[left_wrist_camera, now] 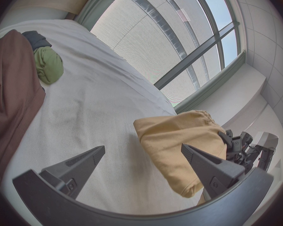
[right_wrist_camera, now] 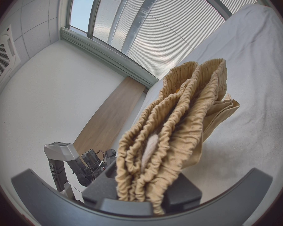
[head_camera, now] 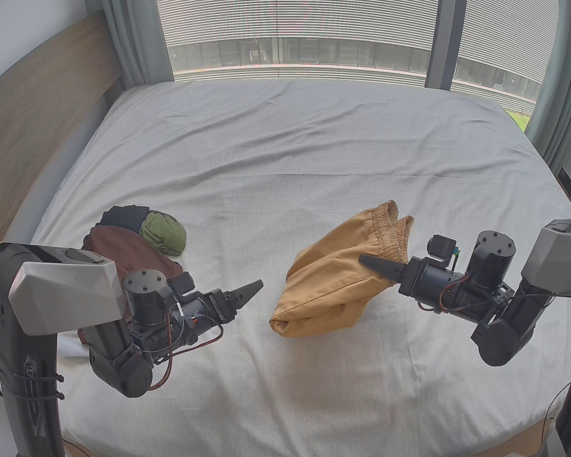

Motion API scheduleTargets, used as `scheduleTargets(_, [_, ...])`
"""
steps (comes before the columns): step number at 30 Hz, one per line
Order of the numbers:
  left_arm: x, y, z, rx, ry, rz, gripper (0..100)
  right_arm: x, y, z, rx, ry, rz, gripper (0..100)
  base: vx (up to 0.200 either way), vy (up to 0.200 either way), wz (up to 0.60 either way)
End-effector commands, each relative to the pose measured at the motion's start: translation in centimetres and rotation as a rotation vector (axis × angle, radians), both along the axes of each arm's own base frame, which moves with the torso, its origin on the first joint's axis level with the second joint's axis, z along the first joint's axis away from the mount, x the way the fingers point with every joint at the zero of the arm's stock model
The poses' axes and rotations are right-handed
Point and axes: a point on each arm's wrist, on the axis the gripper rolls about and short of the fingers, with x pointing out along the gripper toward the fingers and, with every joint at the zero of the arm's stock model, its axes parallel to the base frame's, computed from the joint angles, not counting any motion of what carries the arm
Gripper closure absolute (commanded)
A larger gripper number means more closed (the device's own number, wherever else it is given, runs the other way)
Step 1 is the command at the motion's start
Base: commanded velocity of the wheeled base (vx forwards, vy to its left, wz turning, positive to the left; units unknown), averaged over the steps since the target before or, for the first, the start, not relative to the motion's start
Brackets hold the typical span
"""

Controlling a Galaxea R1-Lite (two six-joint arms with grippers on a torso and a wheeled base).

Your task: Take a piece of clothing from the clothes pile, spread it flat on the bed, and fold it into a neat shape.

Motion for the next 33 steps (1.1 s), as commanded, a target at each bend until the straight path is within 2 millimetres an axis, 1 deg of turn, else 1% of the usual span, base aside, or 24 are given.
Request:
scheduleTargets(1, [0.1,0.5,0.3,0.02,-0.022,0.008,0,1.0,0.4,0.9,0.019,-0.035,0.002,100,0.0,0.0,0.0])
scheduleTargets(8, [0.1,0.5,0.3,0.021,-0.025,0.006,0,2.8,1.1,2.4,0.023,-0.047,0.0,100,0.0,0.0,0.0])
scheduleTargets(15, [0.2,0.5,0.4,0.02,-0.028,0.007,0,5.2,1.9,4.4,0.031,-0.064,-0.001,100,0.0,0.0,0.0])
scheduleTargets(17, [0.2,0.6,0.4,0.02,-0.03,0.009,0,6.0,2.2,4.7,0.03,-0.06,-0.001,100,0.0,0.0,0.0])
scheduleTargets(18, [0.2,0.6,0.4,0.02,-0.03,0.009,0,6.0,2.2,4.7,0.03,-0.06,-0.001,100,0.0,0.0,0.0])
scheduleTargets(19, [0.2,0.6,0.4,0.02,-0.03,0.009,0,6.7,2.4,4.8,0.029,-0.058,-0.003,100,0.0,0.0,0.0])
scheduleTargets(25, [0.2,0.6,0.4,0.02,-0.03,0.009,0,9.0,3.1,4.6,0.025,-0.048,-0.007,100,0.0,0.0,0.0])
scheduleTargets(33, [0.2,0.6,0.4,0.019,-0.031,0.007,0,11.3,4.0,4.5,0.022,-0.04,-0.007,100,0.0,0.0,0.0])
